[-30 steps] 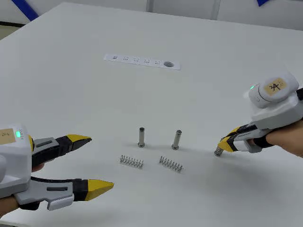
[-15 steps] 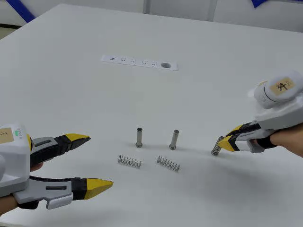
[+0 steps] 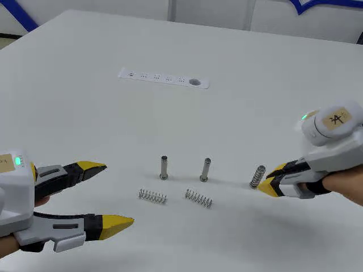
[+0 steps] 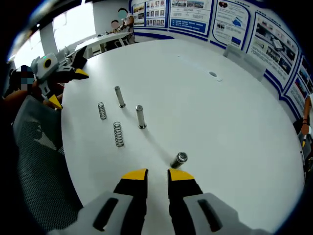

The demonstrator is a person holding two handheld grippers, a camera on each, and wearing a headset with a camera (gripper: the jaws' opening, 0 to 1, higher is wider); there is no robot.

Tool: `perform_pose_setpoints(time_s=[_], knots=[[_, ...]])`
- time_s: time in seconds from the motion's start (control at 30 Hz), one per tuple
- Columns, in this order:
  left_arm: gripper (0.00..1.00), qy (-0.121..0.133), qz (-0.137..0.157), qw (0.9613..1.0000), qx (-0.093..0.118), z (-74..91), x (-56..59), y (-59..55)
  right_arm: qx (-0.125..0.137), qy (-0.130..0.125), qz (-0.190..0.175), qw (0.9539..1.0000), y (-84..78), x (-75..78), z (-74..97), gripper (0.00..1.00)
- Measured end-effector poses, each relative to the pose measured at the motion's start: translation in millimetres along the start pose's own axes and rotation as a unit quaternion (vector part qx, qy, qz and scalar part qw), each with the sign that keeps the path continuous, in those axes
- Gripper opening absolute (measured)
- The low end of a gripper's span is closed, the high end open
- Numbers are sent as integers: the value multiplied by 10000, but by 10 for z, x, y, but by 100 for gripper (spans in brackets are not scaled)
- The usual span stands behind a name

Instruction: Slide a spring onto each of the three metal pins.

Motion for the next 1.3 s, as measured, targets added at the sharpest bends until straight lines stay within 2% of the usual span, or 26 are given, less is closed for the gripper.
perform_pose_setpoints(time_s=[0.4,0.77,1.1,1.3], knots=[[69,9,-24,10000,9,19,4,15,88,390,389,9984,206,-238,-195,17],[69,27,-14,10000,3,18,7,13,181,832,721,9938,344,-407,-503,17],[69,48,15,10000,-23,24,1,-3,160,890,829,9924,354,-466,-666,17],[69,57,27,10000,-33,25,-3,-12,152,904,838,9923,360,-473,-702,16]])
Point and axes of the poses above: the centre of the closed fingertips' face, and the gripper's own axes: z roughly backward along the fingers, x roughly to its right, y roughly out of its top, the point moved 8 cm from there along z, roughly backward along the fingers, and after that the axes turned 12 degrees about z, right-handed, at the moved point
